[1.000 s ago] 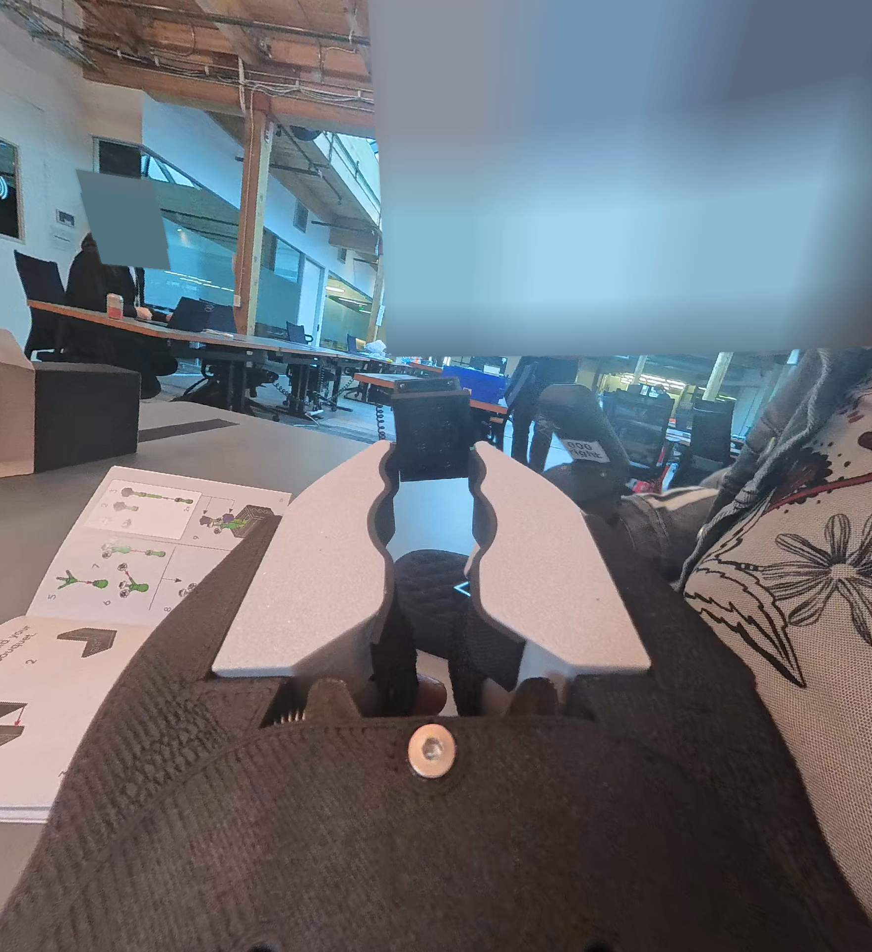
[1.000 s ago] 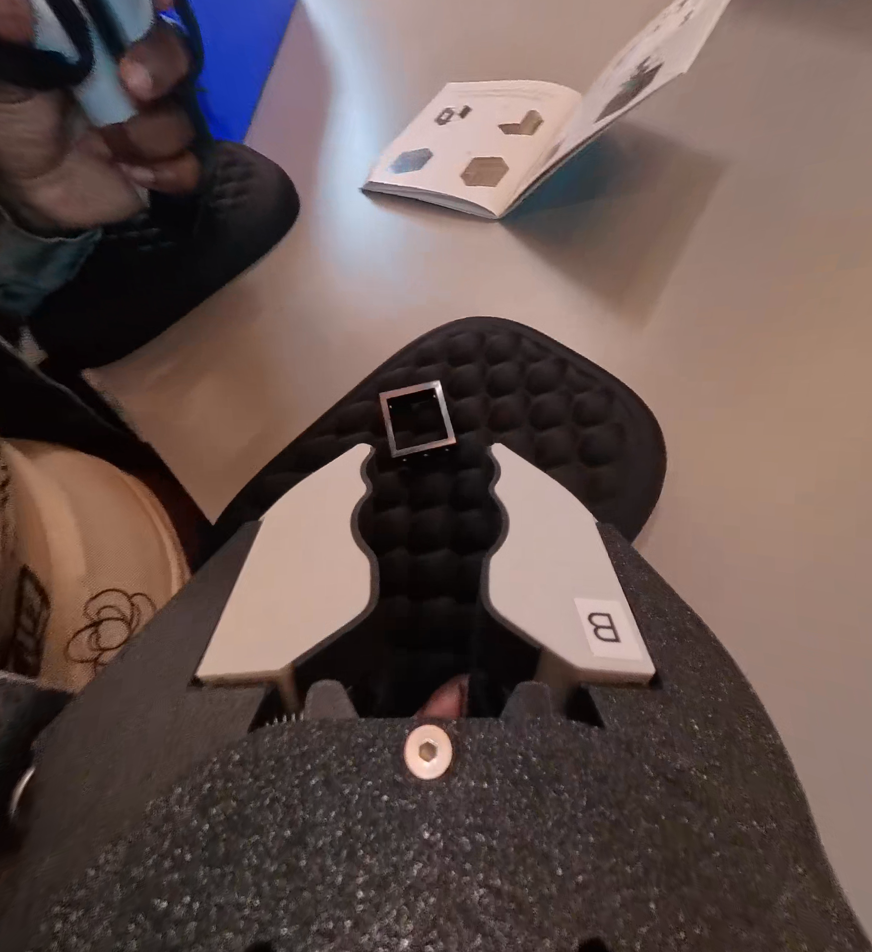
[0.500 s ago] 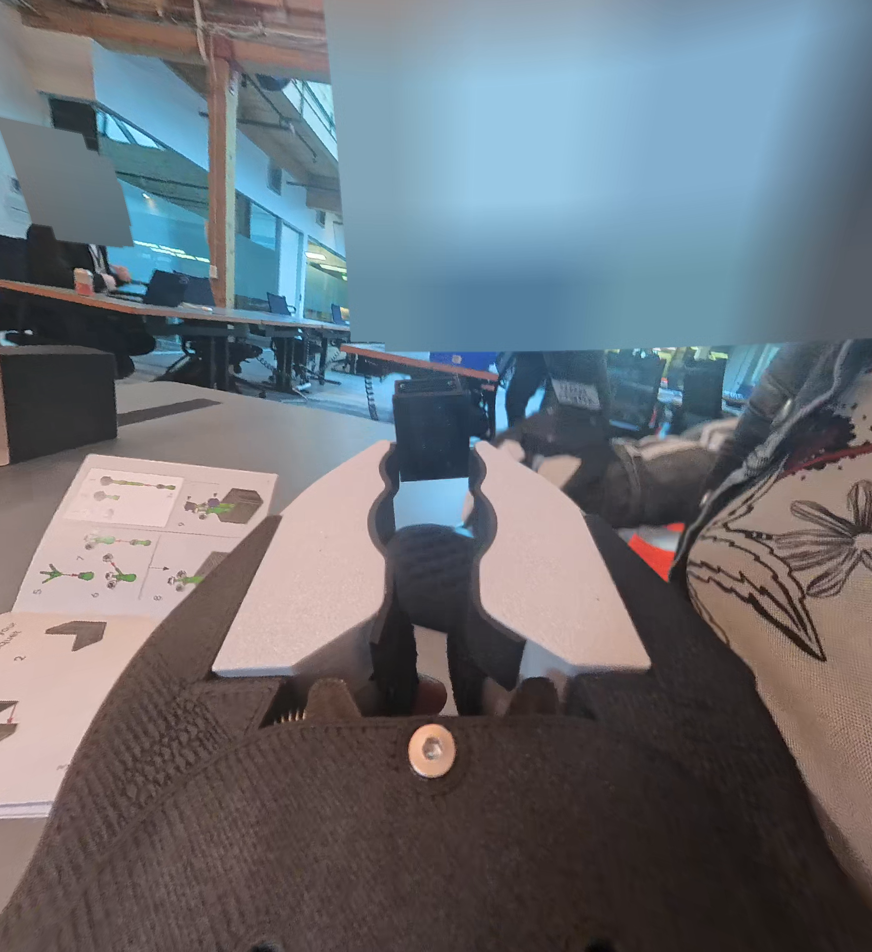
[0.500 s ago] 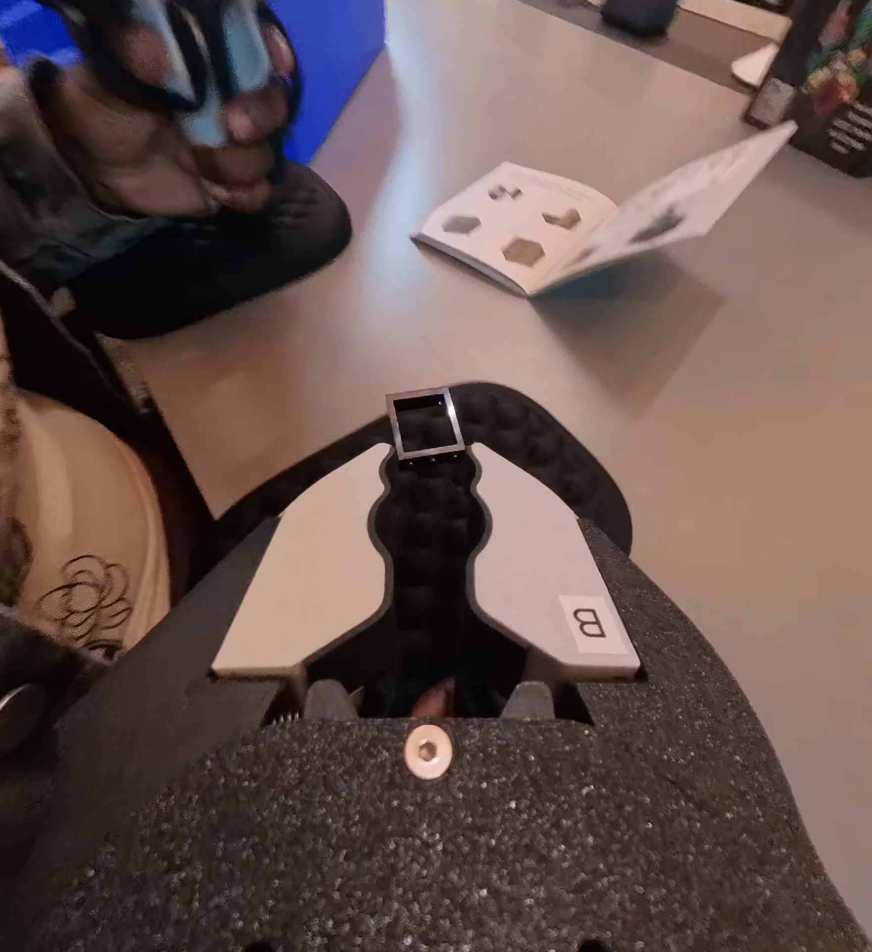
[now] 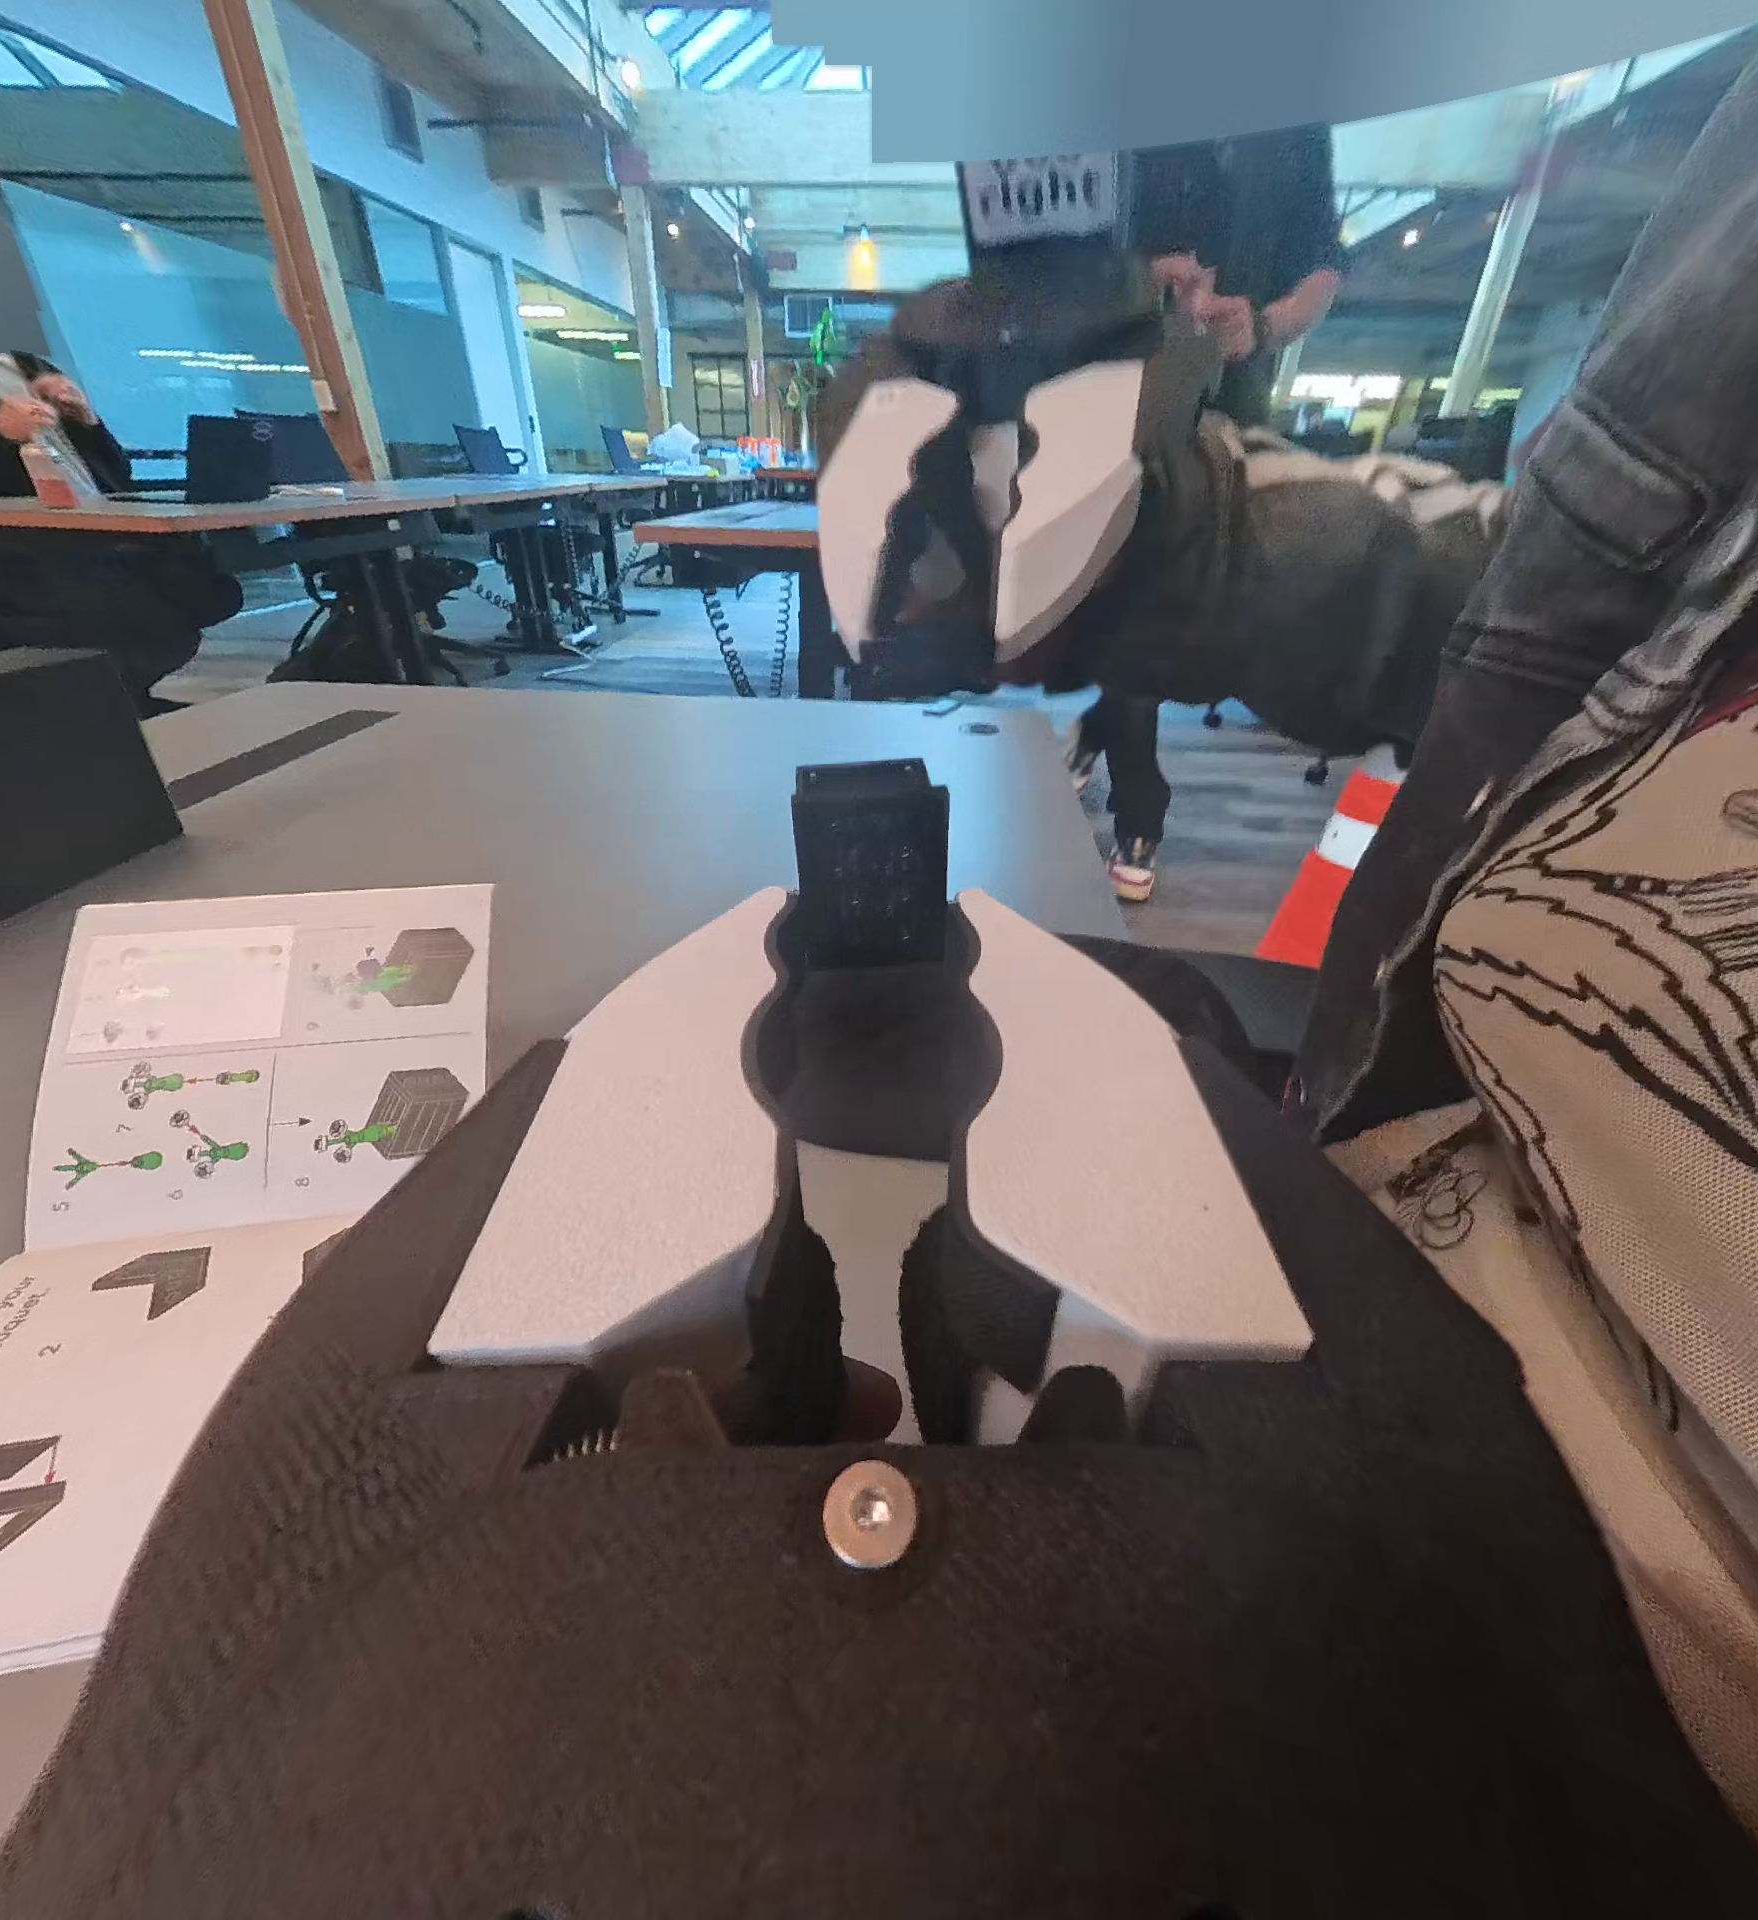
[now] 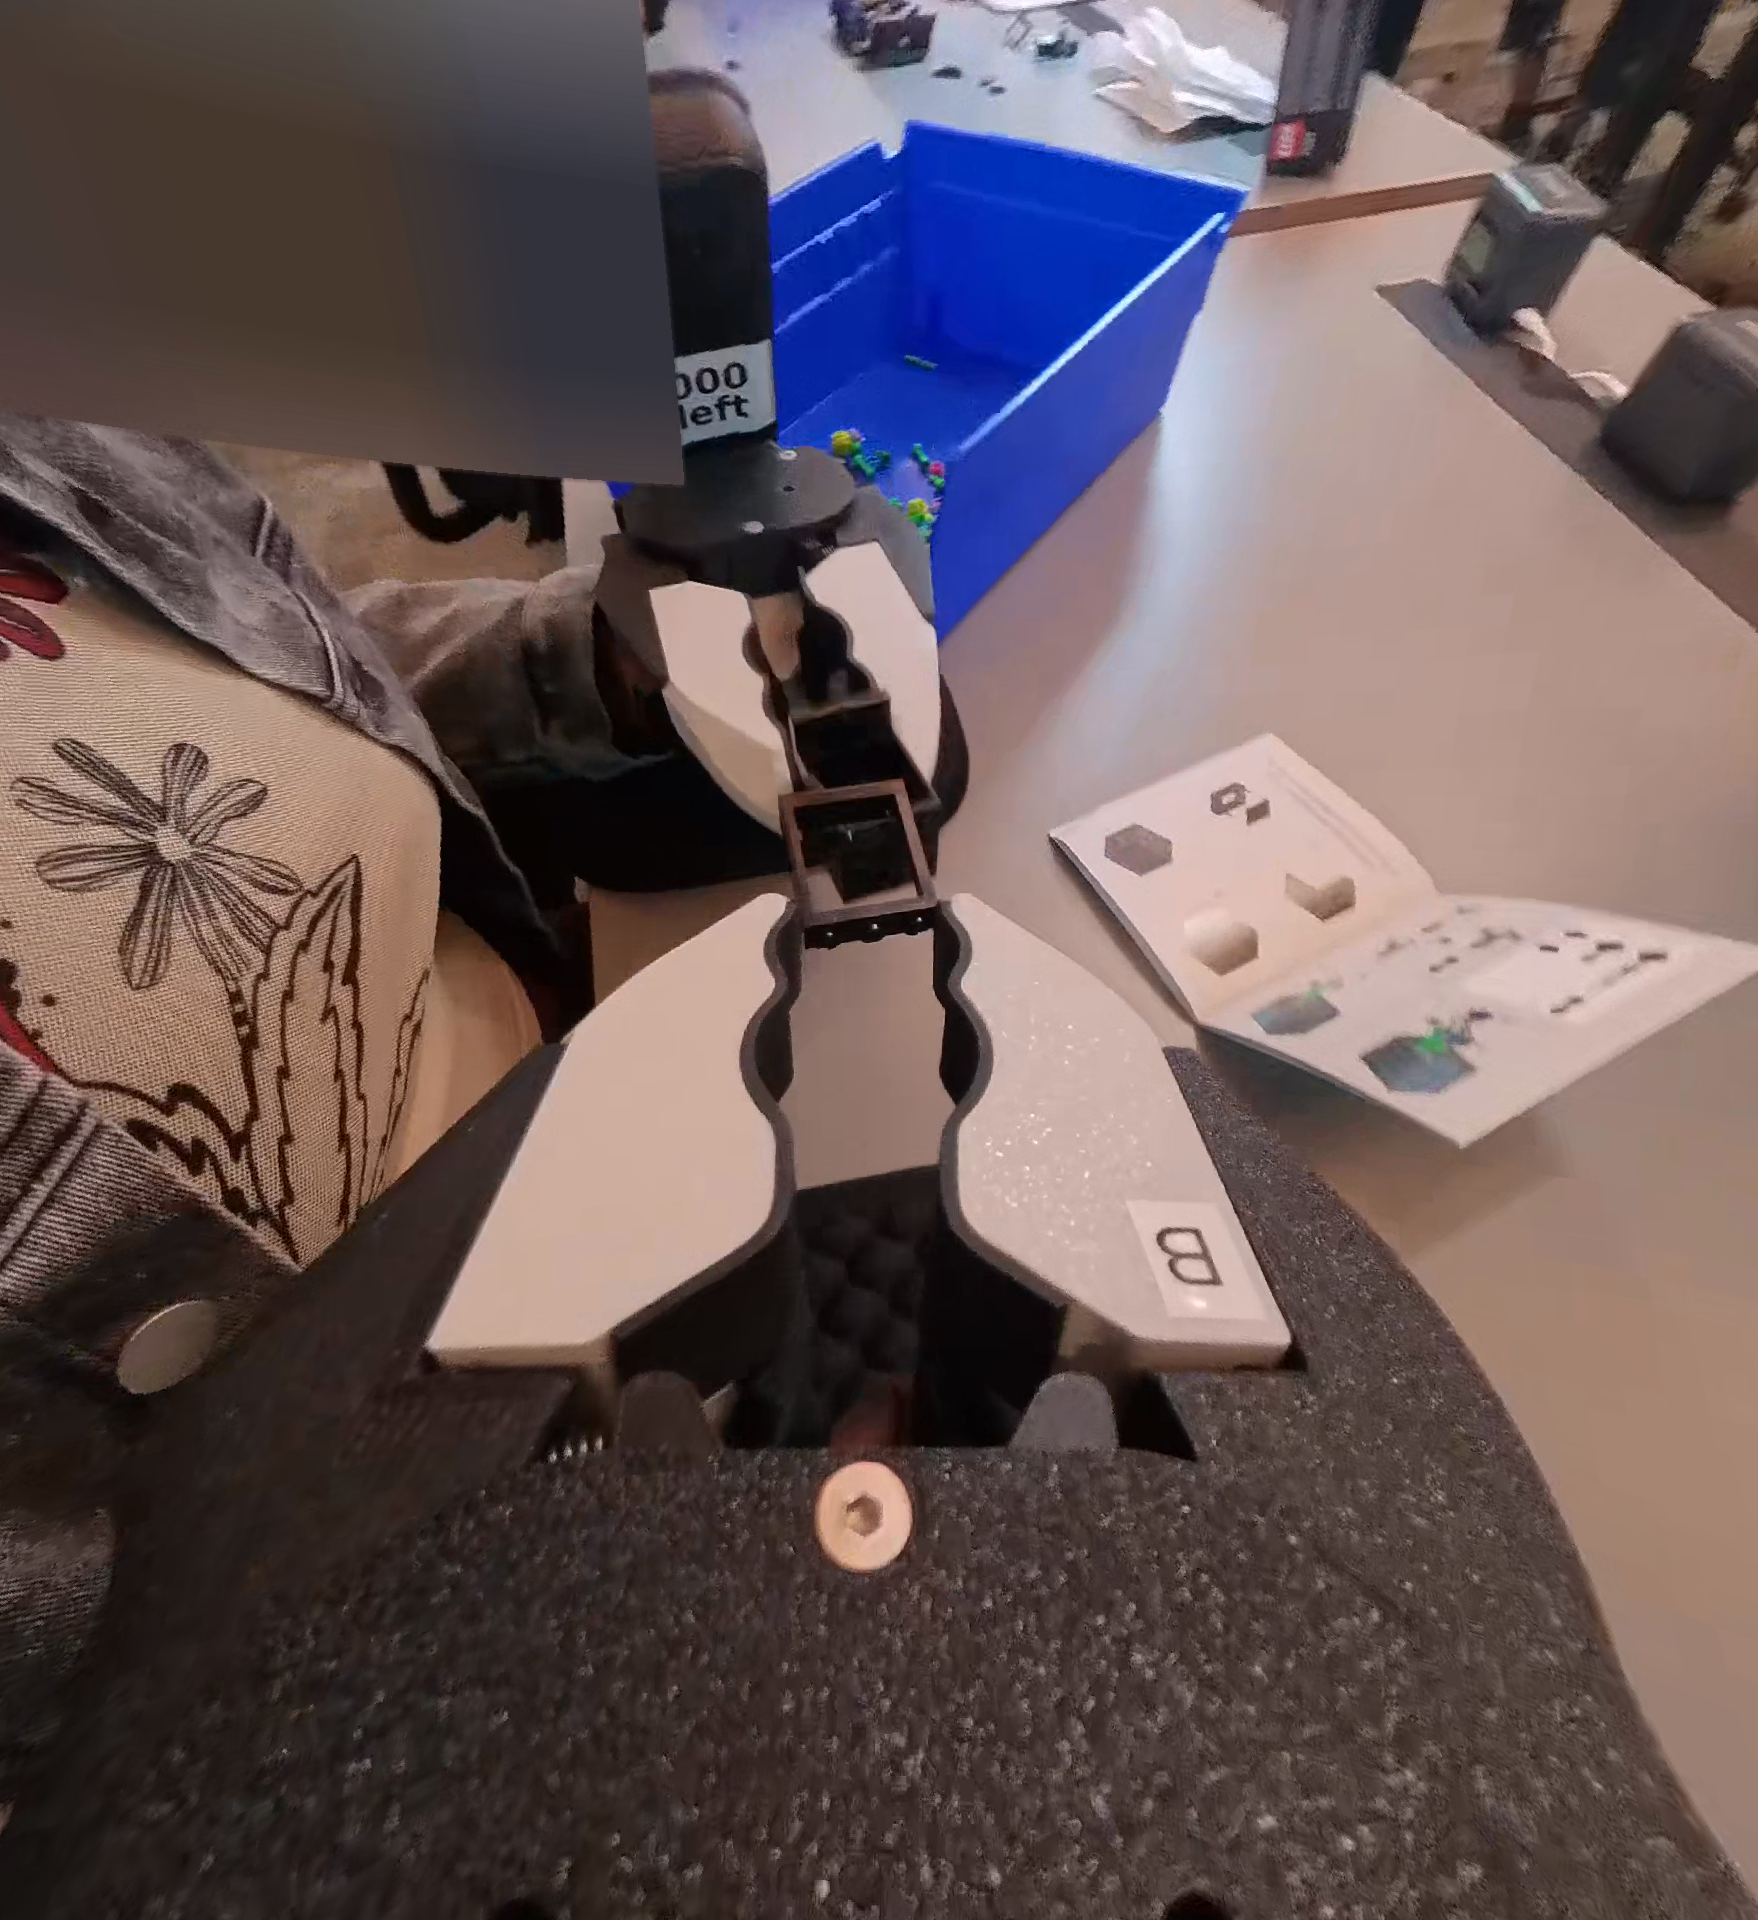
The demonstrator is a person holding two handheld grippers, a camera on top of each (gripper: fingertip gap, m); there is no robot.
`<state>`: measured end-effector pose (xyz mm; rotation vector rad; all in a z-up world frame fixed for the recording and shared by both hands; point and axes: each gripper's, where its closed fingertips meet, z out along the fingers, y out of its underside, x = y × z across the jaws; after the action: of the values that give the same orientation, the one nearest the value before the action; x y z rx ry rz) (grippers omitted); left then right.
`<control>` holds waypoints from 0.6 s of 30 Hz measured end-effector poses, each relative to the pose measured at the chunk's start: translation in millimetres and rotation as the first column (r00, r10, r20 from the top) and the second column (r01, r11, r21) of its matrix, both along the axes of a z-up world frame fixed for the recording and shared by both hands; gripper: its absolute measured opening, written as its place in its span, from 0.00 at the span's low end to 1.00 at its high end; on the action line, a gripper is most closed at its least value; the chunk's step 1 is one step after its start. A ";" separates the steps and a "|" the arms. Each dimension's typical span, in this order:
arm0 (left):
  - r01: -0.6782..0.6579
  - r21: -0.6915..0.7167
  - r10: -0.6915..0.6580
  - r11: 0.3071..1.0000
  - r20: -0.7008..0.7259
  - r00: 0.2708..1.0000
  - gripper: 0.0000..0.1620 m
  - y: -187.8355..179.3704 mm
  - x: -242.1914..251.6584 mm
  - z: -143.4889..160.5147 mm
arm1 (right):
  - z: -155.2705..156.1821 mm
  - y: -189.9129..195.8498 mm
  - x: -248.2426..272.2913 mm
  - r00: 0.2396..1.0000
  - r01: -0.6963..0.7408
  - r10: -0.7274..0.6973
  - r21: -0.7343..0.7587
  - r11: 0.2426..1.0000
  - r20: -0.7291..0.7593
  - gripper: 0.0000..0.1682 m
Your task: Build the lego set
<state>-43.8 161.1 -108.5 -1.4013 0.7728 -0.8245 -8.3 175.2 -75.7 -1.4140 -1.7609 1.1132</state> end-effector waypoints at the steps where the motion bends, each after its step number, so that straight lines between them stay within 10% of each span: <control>1: -0.002 -0.005 0.002 1.000 -0.023 1.000 0.16 0.4 1.9 -2.6 | 0.6 -2.0 -3.8 0.999 -0.024 0.023 0.003 1.000 0.023 0.14; 18: 0.027 -0.025 -0.025 0.999 0.076 0.997 0.16 -2.8 -2.0 6.4 | -6.2 -6.5 -37.8 0.953 -0.185 0.170 0.038 0.982 0.250 0.14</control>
<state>-45.8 158.3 -102.0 -1.3772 0.7257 -0.9062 -46.1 168.7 -81.9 -1.4286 -2.1152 0.9981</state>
